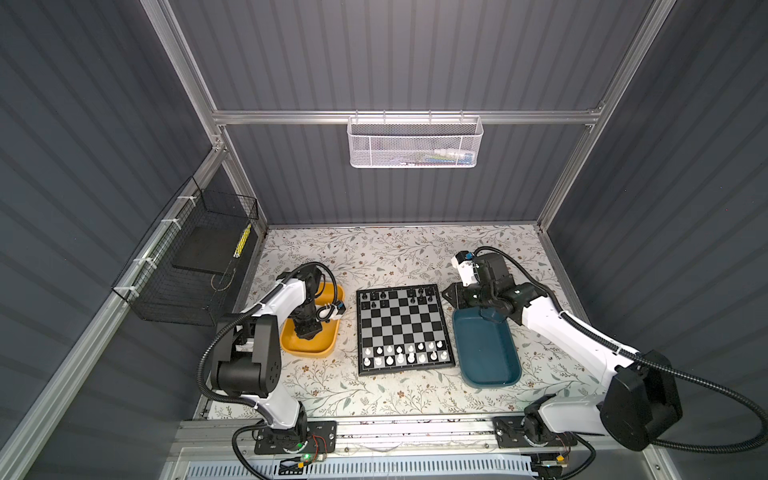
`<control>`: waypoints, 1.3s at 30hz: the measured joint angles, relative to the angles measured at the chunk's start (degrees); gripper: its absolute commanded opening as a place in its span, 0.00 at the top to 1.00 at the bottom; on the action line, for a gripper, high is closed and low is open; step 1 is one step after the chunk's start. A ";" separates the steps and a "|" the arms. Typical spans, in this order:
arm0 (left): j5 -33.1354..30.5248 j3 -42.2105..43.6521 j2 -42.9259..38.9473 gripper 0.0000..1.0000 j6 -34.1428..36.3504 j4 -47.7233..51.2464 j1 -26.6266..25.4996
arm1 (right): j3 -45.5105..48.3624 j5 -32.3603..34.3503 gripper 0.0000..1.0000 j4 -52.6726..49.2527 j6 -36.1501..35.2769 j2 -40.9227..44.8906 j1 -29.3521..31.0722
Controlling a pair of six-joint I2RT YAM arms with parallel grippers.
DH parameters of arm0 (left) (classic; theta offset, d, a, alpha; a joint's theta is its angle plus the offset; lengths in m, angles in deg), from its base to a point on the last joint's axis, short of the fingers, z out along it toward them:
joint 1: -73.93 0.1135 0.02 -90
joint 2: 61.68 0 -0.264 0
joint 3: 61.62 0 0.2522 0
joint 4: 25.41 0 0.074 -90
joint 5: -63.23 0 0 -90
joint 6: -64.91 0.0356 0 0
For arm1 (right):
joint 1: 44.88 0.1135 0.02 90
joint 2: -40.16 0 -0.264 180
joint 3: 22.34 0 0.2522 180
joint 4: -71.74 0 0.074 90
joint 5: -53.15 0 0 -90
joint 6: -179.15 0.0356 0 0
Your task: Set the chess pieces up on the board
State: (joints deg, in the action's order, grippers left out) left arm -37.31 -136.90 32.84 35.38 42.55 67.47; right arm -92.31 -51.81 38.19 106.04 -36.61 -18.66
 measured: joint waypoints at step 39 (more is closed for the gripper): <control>-1.09 -0.72 0.00 0.90 0.44 0.31 0.00 | 0.61 -0.07 0.74 0.13 0.68 0.00 0.00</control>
State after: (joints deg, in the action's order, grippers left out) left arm -38.41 -137.62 32.84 35.82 42.86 67.47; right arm -91.70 -51.87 38.32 106.71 -36.61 -18.66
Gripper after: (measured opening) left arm 0.131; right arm 0.258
